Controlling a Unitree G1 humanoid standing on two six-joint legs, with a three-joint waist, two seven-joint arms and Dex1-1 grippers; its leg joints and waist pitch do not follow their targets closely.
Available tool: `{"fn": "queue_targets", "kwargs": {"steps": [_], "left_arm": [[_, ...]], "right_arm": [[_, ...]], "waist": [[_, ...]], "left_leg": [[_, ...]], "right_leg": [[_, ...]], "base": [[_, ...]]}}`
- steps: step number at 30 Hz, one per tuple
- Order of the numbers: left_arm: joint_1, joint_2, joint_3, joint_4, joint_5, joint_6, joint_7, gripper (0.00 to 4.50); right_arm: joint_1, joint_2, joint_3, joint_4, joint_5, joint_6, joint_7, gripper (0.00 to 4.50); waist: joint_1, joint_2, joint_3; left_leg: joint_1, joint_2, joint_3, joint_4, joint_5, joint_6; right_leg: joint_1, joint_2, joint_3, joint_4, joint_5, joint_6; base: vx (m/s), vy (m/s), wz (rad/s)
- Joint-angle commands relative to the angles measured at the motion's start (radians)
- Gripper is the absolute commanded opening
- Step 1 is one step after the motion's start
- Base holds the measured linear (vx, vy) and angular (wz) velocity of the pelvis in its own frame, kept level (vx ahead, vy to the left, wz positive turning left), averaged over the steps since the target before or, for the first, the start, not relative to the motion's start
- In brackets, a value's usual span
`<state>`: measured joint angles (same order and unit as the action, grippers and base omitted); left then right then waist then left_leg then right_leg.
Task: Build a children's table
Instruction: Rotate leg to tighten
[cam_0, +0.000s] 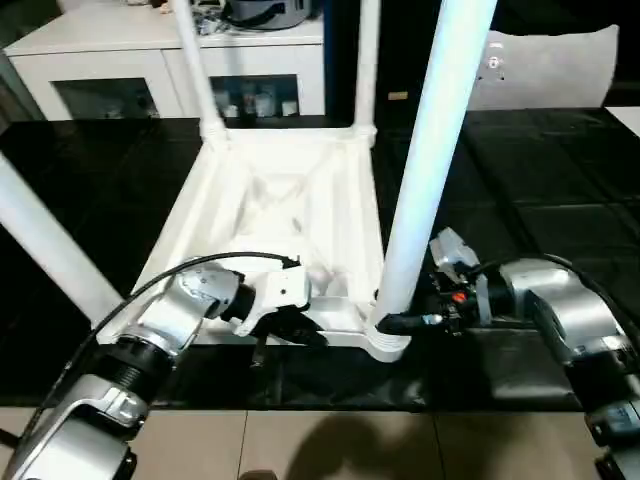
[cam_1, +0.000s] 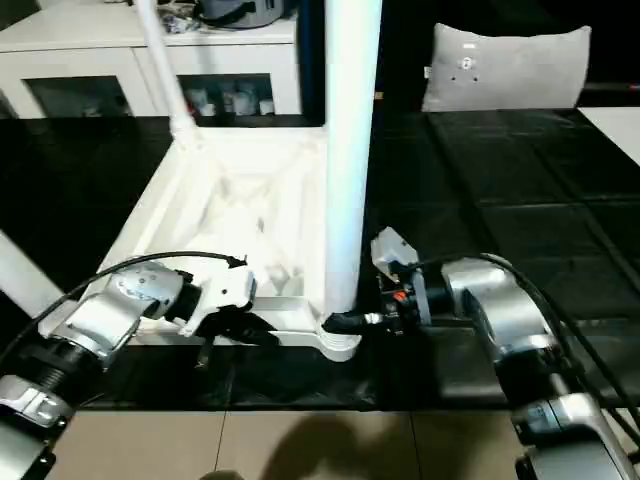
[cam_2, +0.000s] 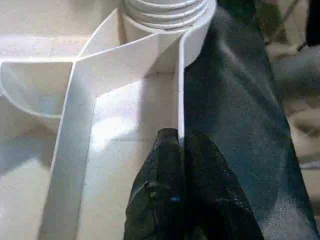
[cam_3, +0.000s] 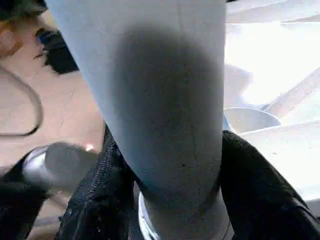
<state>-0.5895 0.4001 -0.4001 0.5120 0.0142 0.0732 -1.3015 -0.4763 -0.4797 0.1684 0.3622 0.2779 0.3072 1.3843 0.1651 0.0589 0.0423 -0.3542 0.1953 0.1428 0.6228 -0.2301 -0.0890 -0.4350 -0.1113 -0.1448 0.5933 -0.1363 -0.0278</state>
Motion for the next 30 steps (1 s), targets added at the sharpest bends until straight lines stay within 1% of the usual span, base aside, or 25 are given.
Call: {"fn": "queue_targets", "kwargs": {"steps": [1,2,4,6,7,8,9,10,11,12,13,14,15,16,17,18,20,21,22,24,25,26,27,28,30], "left_arm": [[-0.032,-0.029,0.028,0.017,0.01,0.039,0.092,0.0],[-0.039,-0.048,0.04,0.022,0.006,0.062,0.123,0.0],[-0.05,-0.08,0.059,0.029,-0.004,0.102,0.171,0.0],[-0.066,-0.115,0.07,0.045,0.002,0.132,0.231,0.0],[-0.075,-0.135,0.075,0.056,0.005,0.146,0.263,0.0],[-0.082,-0.147,0.079,0.064,0.007,0.153,0.282,0.0],[-0.095,-0.169,0.09,0.082,0.01,0.167,0.327,0.0],[-0.114,-0.201,0.11,0.109,0.009,0.187,0.389,0.0],[-0.141,-0.244,0.134,0.149,0.013,0.201,0.478,0.0],[-0.15,-0.257,0.141,0.161,0.015,0.204,0.505,0.0],[-0.166,-0.283,0.15,0.186,0.026,0.205,0.559,0.0],[-0.167,-0.285,0.151,0.187,0.027,0.204,0.563,0.0],[-0.173,-0.295,0.151,0.197,0.034,0.203,0.583,0.0],[-0.176,-0.309,0.152,0.203,0.038,0.2,0.602,0.0],[-0.178,-0.324,0.151,0.205,0.04,0.199,0.616,0.0],[-0.177,-0.327,0.149,0.202,0.042,0.199,0.617,0.0],[-0.17,-0.32,0.133,0.199,0.056,0.185,0.608,0.0],[-0.169,-0.317,0.128,0.201,0.061,0.178,0.606,0.0],[-0.167,-0.313,0.122,0.202,0.064,0.165,0.599,0.0],[-0.166,-0.305,0.115,0.208,0.069,0.144,0.585,0.0],[-0.165,-0.301,0.112,0.209,0.07,0.137,0.578,0.0],[-0.16,-0.292,0.107,0.206,0.071,0.128,0.564,0.0],[-0.159,-0.289,0.106,0.204,0.072,0.125,0.559,0.0],[-0.144,-0.266,0.098,0.188,0.073,0.104,0.518,0.0],[-0.14,-0.258,0.096,0.182,0.072,0.098,0.505,0.0]], "right_arm": [[0.002,0.061,-0.008,-0.036,0.023,0.057,-0.115,2.04],[0.001,0.089,-0.021,-0.035,0.006,0.08,-0.197,2.04],[0.0,0.135,-0.042,-0.037,-0.012,0.124,-0.315,2.04],[-0.007,0.199,-0.077,-0.041,-0.022,0.196,-0.459,2.04],[-0.014,0.233,-0.097,-0.036,-0.037,0.225,-0.544,2.04],[-0.02,0.252,-0.109,-0.032,-0.047,0.242,-0.595,2.04],[-0.026,0.281,-0.129,-0.021,-0.059,0.258,-0.667,2.04],[-0.036,0.322,-0.159,-0.001,-0.071,0.267,-0.772,2.04],[-0.052,0.375,-0.199,0.039,-0.077,0.255,-0.901,2.04],[-0.057,0.389,-0.209,0.052,-0.079,0.245,-0.934,2.04],[-0.064,0.414,-0.218,0.075,-0.086,0.209,-0.988,2.04],[-0.065,0.416,-0.218,0.076,-0.087,0.206,-0.99,2.04],[-0.064,0.427,-0.219,0.073,-0.098,0.192,-1.008,2.04],[-0.065,0.44,-0.226,0.071,-0.097,0.182,-1.017,2.39],[-0.065,0.454,-0.241,0.062,-0.092,0.178,-1.027,2.74],[-0.064,0.457,-0.245,0.056,-0.089,0.178,-1.027,2.74],[-0.05,0.445,-0.242,0.022,-0.08,0.178,-0.988,2.8],[-0.045,0.441,-0.243,0.009,-0.079,0.183,-0.979,2.95],[-0.041,0.435,-0.241,0.002,-0.078,0.183,-0.967,3.18],[-0.037,0.418,-0.234,-0.009,-0.079,0.178,-0.945,3.22],[-0.035,0.411,-0.232,-0.012,-0.079,0.177,-0.937,3.22],[-0.032,0.39,-0.225,-0.011,-0.075,0.159,-0.919,3.57],[-0.031,0.384,-0.222,-0.01,-0.074,0.153,-0.913,3.57],[-0.026,0.34,-0.223,-0.007,-0.073,0.131,-0.86,3.67],[-0.025,0.328,-0.226,-0.007,-0.073,0.126,-0.843,3.73]], "waist": [[-0.008,-0.028,-0.071],[-0.012,-0.028,-0.069],[-0.029,-0.029,-0.065],[-0.044,-0.028,-0.062],[-0.051,-0.027,-0.063],[-0.066,-0.031,-0.063],[-0.076,-0.031,-0.066],[-0.087,-0.024,-0.062],[-0.089,-0.029,-0.063],[-0.098,-0.019,-0.062],[-0.104,-0.015,-0.062],[-0.113,-0.016,-0.062],[-0.115,-0.016,-0.062],[-0.117,-0.023,-0.064],[-0.115,-0.025,-0.066],[-0.111,-0.025,-0.068],[-0.108,-0.025,-0.071],[-0.105,-0.027,-0.072],[-0.102,-0.03,-0.071],[-0.094,-0.035,-0.073],[-0.09,-0.033,-0.074],[-0.088,-0.035,-0.074],[-0.085,-0.037,-0.074],[-0.077,-0.04,-0.076],[-0.072,-0.036,-0.075]], "left_leg": [[-0.013,0.02,0.013,-0.073,-0.058,0.071],[-0.012,0.017,0.014,-0.075,-0.071,0.059],[-0.01,0.008,0.013,-0.076,-0.113,0.028],[-0.015,0.003,0.012,-0.076,-0.13,0.021],[-0.013,0.004,0.01,-0.076,-0.142,0.016],[-0.014,0.002,0.008,-0.075,-0.159,0.014],[-0.015,0.003,0.006,-0.076,-0.169,0.02],[-0.015,0.004,0.008,-0.075,-0.176,0.026],[-0.01,0.005,0.008,-0.074,-0.183,0.024],[0.001,0.007,0.009,-0.072,-0.208,0.021],[0.005,0.013,0.005,-0.075,-0.231,0.023],[0.003,0.019,0.001,-0.079,-0.255,0.032],[0.004,0.026,-0.002,-0.087,-0.265,0.04],[0.004,0.02,0.001,-0.088,-0.245,0.045],[0.005,0.017,0.002,-0.088,-0.225,0.046],[0.003,0.017,0.004,-0.09,-0.18,0.051],[-0.005,0.022,0.004,-0.091,-0.119,0.064],[-0.002,0.024,0.006,-0.09,-0.094,0.072],[-0.001,0.022,0.008,-0.089,-0.088,0.082],[-0.002,0.017,0.012,-0.086,-0.066,0.091],[-0.002,0.017,0.012,-0.086,-0.06,0.092],[-0.007,0.015,0.013,-0.084,-0.048,0.094],[-0.01,0.013,0.013,-0.083,-0.042,0.095],[-0.009,0.013,0.016,-0.083,-0.034,0.101],[-0.012,0.015,0.016,-0.083,-0.028,0.103]], "right_leg": [[0.079,-0.042,0.051,-0.074,-0.399,-0.105],[0.079,-0.042,0.05,-0.08,-0.435,-0.09],[0.078,-0.042,0.039,-0.099,-0.539,-0.033],[0.079,-0.037,0.029,-0.107,-0.565,-0.002],[0.077,-0.04,0.026,-0.112,-0.577,0.006],[0.081,-0.039,0.016,-0.119,-0.586,0.02],[0.085,-0.04,0.009,-0.123,-0.578,0.029],[0.083,-0.037,0.003,-0.13,-0.573,0.032],[0.081,-0.039,-0.001,-0.136,-0.578,0.033],[0.076,-0.04,-0.012,-0.144,-0.585,0.026],[0.081,-0.041,-0.019,-0.148,-0.578,0.025],[0.09,-0.043,-0.023,-0.15,-0.547,0.03],[0.095,-0.045,-0.019,-0.147,-0.509,0.023],[0.096,-0.047,-0.012,-0.143,-0.48,0.008],[0.095,-0.048,-0.008,-0.139,-0.465,-0.005],[0.096,-0.051,0.004,-0.127,-0.424,-0.039],[0.101,-0.052,0.017,-0.109,-0.347,-0.079],[0.097,-0.05,0.023,-0.102,-0.309,-0.102],[0.097,-0.05,0.025,-0.1,-0.318,-0.111],[0.098,-0.051,0.03,-0.097,-0.324,-0.116],[0.098,-0.053,0.031,-0.096,-0.325,-0.118],[0.098,-0.051,0.033,-0.092,-0.325,-0.114],[0.099,-0.051,0.033,-0.091,-0.326,-0.11],[0.098,-0.049,0.033,-0.092,-0.331,-0.096],[0.098,-0.048,0.033,-0.092,-0.338,-0.091]], "base": [[0.0,0.0,0.0],[0.0,0.0,0.0],[0.0,0.0,0.0],[0.0,0.0,0.0],[0.0,0.0,0.0],[0.0,0.0,0.0],[0.0,0.0,0.0],[0.0,0.0,0.0],[0.0,0.0,0.0],[0.0,0.0,0.0],[0.0,0.0,0.0],[0.0,0.0,0.0],[0.0,0.0,0.0],[0.0,0.0,0.0],[0.0,0.0,0.0],[0.0,0.0,0.0],[0.0,0.0,0.0],[0.0,0.0,0.0],[0.0,0.0,0.0],[0.0,0.0,0.0],[0.0,0.0,0.0],[0.0,0.0,0.0],[0.0,0.0,0.0],[0.0,0.0,0.0],[0.0,0.0,0.0]]}}
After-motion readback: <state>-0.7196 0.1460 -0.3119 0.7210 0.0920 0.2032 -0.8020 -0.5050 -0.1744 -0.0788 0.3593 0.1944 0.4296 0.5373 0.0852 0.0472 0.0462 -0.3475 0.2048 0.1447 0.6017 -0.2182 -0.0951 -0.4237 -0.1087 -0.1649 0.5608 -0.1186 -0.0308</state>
